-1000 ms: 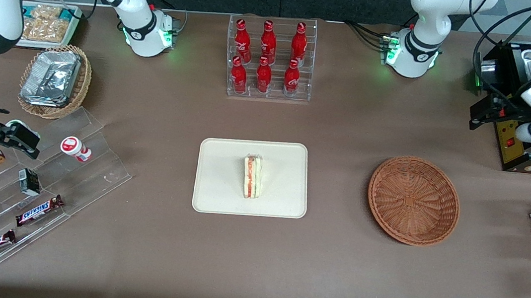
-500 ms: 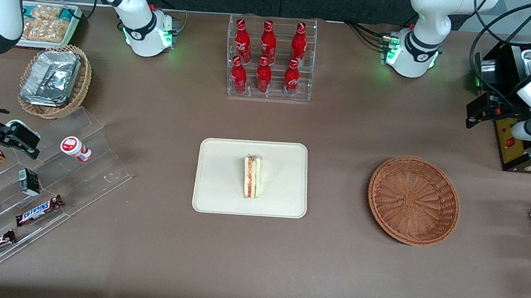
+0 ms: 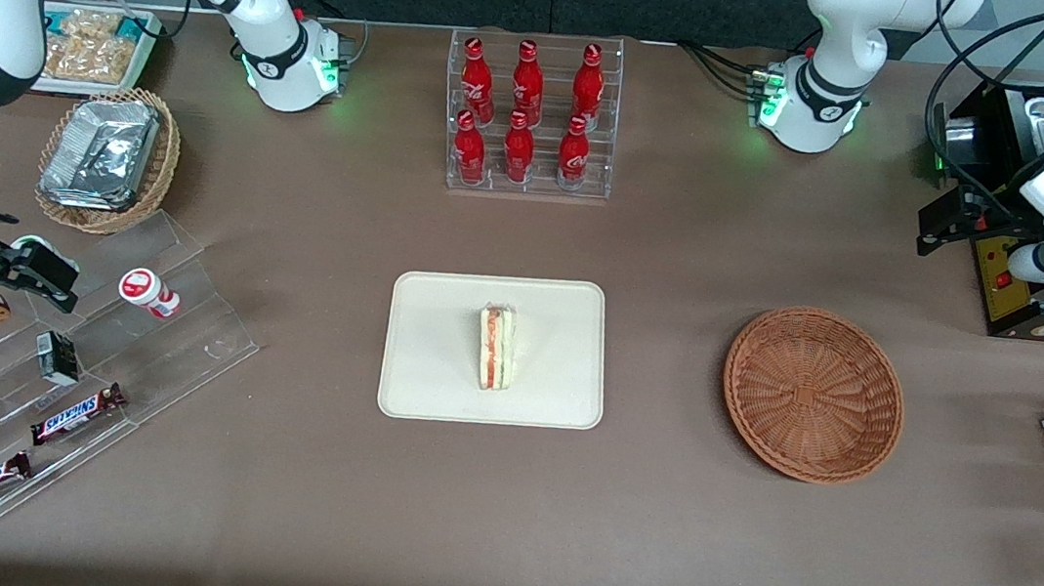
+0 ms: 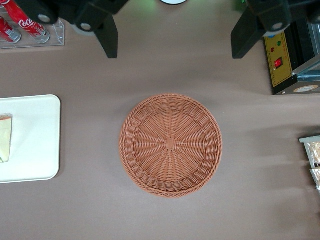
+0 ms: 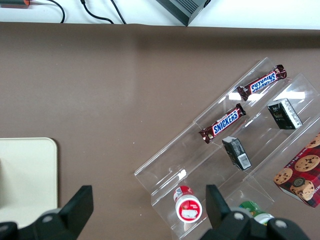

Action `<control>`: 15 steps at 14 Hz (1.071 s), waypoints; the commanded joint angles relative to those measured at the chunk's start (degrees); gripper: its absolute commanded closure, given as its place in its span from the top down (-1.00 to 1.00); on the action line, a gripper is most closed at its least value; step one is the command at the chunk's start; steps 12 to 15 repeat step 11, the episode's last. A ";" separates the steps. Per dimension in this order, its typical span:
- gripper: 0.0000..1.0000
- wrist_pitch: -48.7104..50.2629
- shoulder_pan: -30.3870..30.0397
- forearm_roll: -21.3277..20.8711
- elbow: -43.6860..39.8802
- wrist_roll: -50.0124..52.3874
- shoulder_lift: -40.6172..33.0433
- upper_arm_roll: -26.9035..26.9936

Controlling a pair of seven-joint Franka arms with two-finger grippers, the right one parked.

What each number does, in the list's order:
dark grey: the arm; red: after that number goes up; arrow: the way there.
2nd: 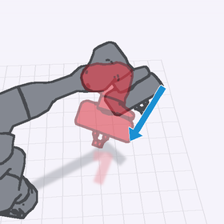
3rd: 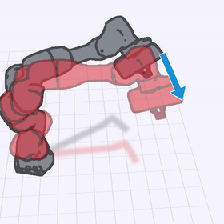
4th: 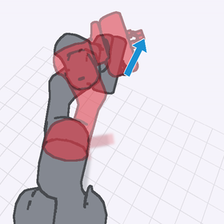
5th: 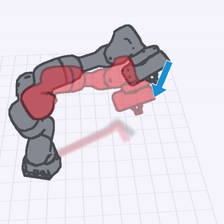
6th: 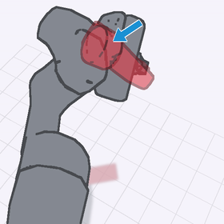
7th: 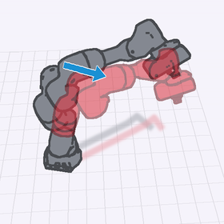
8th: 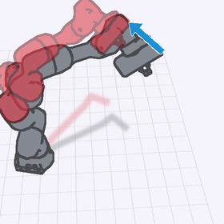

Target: Place sandwich from basket to tray

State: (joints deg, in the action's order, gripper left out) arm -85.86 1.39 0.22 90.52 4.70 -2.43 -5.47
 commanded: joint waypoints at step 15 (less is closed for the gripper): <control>1.00 1.48 0.55 -0.57 -1.23 -3.83 -1.00 2.75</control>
